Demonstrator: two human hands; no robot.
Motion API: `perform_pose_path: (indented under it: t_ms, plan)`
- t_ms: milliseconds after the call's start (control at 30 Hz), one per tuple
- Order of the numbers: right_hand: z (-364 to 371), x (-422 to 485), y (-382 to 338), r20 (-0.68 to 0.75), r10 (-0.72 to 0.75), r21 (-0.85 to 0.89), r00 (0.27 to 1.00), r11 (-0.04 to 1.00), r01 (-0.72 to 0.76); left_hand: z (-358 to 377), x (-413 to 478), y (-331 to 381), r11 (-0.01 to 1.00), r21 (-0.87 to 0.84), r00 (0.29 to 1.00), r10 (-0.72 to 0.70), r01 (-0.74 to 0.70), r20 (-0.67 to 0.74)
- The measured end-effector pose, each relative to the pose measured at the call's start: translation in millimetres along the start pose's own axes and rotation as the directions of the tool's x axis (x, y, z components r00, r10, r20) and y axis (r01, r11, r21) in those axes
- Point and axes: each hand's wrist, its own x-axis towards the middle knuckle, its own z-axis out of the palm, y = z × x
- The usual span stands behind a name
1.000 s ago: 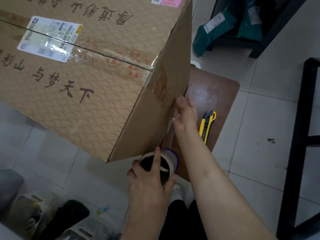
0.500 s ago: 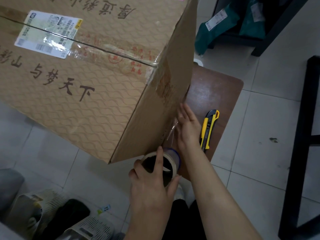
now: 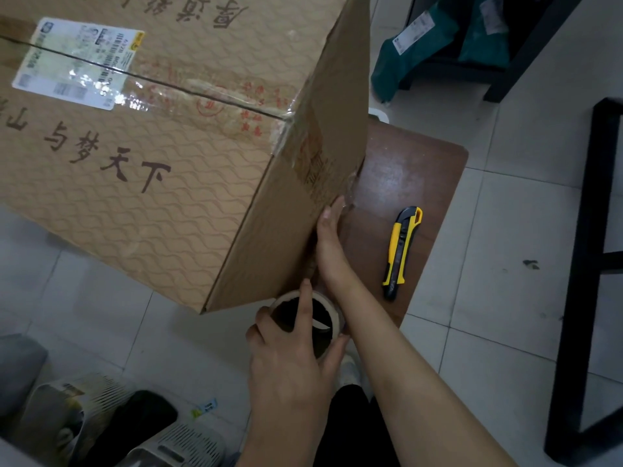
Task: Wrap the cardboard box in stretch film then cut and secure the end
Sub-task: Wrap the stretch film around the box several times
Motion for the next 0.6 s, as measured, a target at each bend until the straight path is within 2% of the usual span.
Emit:
perform_pose_path:
  t_ms: [133,200,333,400,467,600]
  plan:
    - [-1,3,-4,0.02,0.033,0.005,0.999,0.999,-0.033,4,3,-4,0.998,0.068,1.0,0.0,-0.001,0.019]
    - [-4,1,-7,0.023,0.029,0.004,0.999,1.0,-0.029,7,4,-6,0.999,0.048,1.0,-0.008,0.007,0.028]
    - [-21,1,-12,-0.071,-0.12,-0.001,0.99,0.993,0.12,10,3,-8,1.0,0.03,1.0,0.001,-0.001,0.023]
    - [-25,7,-16,-0.084,-0.181,-0.064,0.98,0.982,0.176,10,4,-10,1.0,0.024,1.0,0.006,-0.006,0.017]
    - [-22,13,-18,-0.064,-0.192,-0.1,0.979,0.978,0.185,11,4,-11,1.0,0.011,1.0,0.007,-0.007,0.018]
    - [-8,18,-17,-0.091,-0.191,-0.013,0.977,0.982,0.191,13,5,-11,1.0,-0.016,1.0,0.001,0.0,0.001]
